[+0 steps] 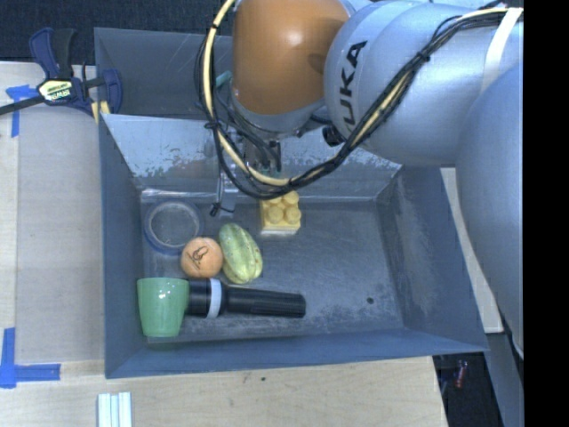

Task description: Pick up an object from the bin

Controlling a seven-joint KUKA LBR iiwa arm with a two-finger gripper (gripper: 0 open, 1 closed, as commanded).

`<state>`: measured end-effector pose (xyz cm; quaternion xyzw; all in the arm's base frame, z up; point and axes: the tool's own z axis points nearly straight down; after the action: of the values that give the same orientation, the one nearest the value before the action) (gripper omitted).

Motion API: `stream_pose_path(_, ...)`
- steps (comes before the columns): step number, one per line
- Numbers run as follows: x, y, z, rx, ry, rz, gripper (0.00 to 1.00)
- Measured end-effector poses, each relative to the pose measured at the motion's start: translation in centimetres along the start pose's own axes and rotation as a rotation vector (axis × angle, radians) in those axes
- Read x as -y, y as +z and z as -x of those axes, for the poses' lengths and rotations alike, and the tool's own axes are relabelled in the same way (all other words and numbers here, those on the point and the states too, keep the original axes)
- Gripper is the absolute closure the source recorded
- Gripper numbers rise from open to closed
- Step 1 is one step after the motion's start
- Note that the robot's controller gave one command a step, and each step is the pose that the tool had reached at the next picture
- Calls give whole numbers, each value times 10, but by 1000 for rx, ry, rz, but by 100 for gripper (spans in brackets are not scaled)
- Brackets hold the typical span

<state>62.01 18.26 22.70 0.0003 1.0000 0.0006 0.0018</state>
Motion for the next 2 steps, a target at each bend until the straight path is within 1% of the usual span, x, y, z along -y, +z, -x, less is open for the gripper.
stream_pose_path(1, -5, 126, -46, 3, -3, 2, 0)
stream_pose_path(2, -6, 118, -42, 5, 5, 2, 0)
